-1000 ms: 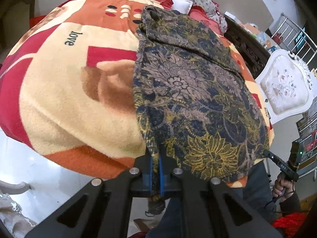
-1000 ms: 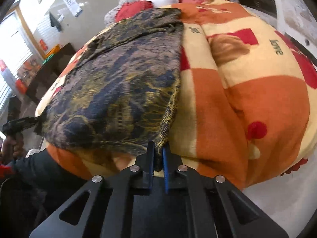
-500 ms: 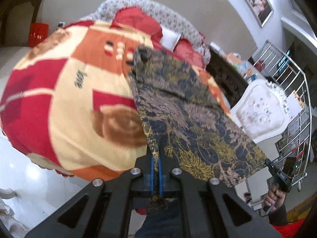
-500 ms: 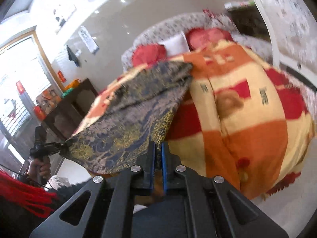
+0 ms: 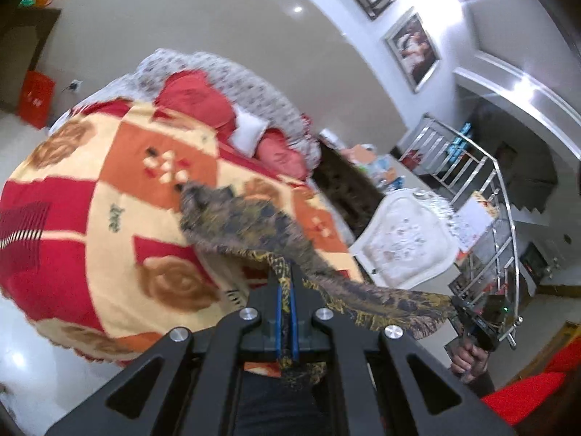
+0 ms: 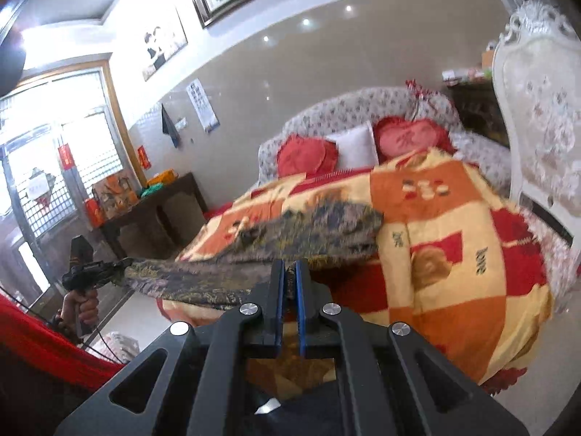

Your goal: Fold small clothes

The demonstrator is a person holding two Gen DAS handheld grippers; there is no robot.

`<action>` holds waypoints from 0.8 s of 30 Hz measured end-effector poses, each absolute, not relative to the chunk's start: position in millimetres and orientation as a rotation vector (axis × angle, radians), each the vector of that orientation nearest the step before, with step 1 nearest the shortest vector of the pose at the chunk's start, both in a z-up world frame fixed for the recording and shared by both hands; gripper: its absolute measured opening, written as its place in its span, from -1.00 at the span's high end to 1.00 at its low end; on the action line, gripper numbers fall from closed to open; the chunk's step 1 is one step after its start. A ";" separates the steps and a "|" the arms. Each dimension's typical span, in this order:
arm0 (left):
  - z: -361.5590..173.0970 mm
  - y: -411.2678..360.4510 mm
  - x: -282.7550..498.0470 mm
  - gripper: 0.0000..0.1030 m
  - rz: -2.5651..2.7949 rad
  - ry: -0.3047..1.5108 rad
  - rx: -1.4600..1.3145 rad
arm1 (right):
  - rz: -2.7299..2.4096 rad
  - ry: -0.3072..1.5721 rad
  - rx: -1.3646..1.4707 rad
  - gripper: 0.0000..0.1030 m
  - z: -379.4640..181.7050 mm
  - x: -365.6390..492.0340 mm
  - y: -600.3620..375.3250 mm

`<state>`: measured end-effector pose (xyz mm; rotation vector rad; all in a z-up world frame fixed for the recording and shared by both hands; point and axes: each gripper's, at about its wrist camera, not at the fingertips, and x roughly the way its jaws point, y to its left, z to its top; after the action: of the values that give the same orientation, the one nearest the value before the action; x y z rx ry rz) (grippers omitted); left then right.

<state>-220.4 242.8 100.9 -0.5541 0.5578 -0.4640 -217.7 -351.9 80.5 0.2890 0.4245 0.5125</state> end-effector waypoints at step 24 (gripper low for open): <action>9.8 220.5 66.1 0.93 -0.125 0.703 -0.601 | 0.232 0.583 0.321 0.76 12.3 49.0 -334.6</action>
<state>66.1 220.5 9.8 -0.6006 0.7029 -0.1246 49.0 -334.6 12.3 0.3210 0.5832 0.2325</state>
